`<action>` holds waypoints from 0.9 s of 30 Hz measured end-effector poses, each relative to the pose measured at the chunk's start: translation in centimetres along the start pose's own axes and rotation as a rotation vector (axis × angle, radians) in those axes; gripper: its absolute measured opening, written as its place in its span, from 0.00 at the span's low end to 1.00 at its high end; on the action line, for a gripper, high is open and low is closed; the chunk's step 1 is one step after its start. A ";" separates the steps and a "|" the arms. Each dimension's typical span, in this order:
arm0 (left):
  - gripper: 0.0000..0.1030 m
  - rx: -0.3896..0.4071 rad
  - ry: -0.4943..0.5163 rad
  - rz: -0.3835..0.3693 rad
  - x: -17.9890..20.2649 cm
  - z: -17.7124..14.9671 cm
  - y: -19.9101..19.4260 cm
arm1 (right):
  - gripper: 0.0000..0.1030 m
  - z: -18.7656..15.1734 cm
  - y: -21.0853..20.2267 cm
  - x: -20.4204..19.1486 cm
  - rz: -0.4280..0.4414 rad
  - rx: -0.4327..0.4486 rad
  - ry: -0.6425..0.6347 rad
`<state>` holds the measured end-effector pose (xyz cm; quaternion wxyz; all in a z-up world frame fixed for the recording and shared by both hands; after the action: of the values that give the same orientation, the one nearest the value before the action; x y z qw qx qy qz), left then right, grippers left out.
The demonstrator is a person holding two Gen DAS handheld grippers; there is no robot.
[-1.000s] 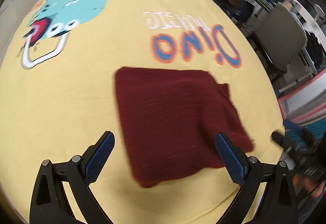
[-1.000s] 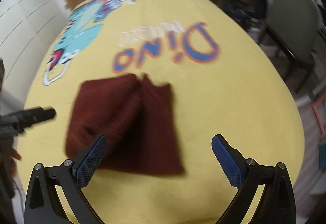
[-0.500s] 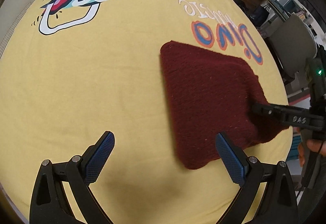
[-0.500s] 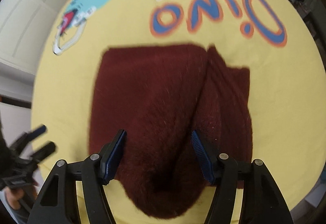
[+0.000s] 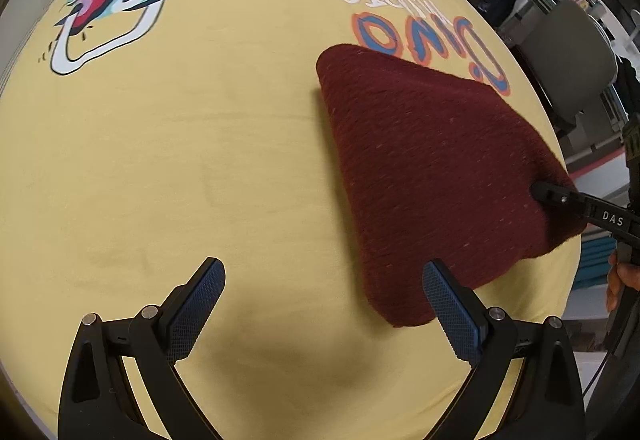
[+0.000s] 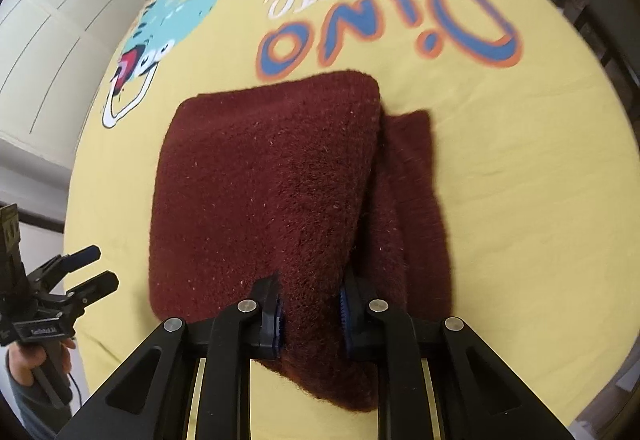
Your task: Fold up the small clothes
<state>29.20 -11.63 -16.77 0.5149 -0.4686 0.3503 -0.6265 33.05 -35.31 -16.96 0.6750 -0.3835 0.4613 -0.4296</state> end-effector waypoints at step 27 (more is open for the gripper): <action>0.94 0.016 0.084 -0.025 4.8 0.7 1.2 | 0.77 -4.6 0.7 7.1 -0.193 -0.038 0.011</action>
<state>30.08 -16.50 -16.58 0.4955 -0.4423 0.3606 -0.6548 30.29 -42.26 -21.02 0.6207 -0.4364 0.4338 -0.4858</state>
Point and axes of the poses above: each gripper's, at about its wrist camera, not at the fingertips, and y roughly the way its jaws point, x to its right, z to its top, the point moved 10 cm from there along y, roughly the way its jaws point, and after that the axes turned 2 degrees about x, right-handed, at the moved point
